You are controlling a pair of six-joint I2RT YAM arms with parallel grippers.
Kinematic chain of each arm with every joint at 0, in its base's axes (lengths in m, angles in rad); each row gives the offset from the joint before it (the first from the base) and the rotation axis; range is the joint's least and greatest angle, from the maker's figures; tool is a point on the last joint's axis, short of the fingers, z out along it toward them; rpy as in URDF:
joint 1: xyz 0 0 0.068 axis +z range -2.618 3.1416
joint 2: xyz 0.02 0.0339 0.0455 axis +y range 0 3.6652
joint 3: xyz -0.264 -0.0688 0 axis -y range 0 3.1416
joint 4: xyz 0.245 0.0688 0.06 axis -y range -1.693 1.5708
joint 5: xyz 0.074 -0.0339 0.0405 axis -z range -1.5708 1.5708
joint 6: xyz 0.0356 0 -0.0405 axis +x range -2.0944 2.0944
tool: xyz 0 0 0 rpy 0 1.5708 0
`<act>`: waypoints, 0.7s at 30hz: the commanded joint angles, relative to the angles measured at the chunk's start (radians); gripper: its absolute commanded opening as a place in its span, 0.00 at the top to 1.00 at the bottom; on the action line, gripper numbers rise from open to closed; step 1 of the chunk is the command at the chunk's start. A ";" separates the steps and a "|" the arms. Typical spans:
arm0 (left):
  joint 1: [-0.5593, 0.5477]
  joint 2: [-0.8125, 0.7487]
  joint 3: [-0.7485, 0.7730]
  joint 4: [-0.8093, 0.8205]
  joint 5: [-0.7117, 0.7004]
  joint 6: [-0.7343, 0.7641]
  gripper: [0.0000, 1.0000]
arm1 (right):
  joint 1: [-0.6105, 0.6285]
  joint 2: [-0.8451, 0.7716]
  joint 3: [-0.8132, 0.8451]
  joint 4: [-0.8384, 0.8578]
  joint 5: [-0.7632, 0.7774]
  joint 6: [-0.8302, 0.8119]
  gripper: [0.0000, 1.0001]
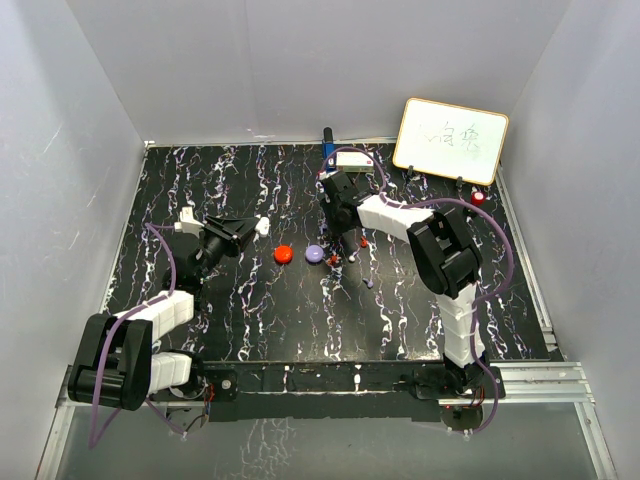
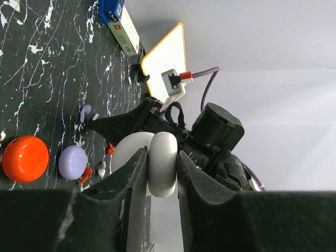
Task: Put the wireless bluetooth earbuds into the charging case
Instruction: Pick up the earbud from the center of the board.
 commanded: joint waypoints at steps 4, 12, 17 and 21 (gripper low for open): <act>0.009 -0.008 0.003 0.030 0.018 -0.006 1.00 | -0.007 0.013 0.032 0.033 -0.016 0.007 0.87; 0.009 -0.008 0.005 0.028 0.021 -0.006 1.00 | -0.015 -0.037 0.023 0.033 -0.051 0.037 0.92; 0.009 -0.006 0.005 0.033 0.021 -0.007 1.00 | -0.043 -0.099 0.014 0.039 -0.106 0.085 0.96; 0.009 0.002 0.005 0.051 0.019 -0.014 1.00 | -0.083 -0.149 0.000 0.045 -0.182 0.134 0.97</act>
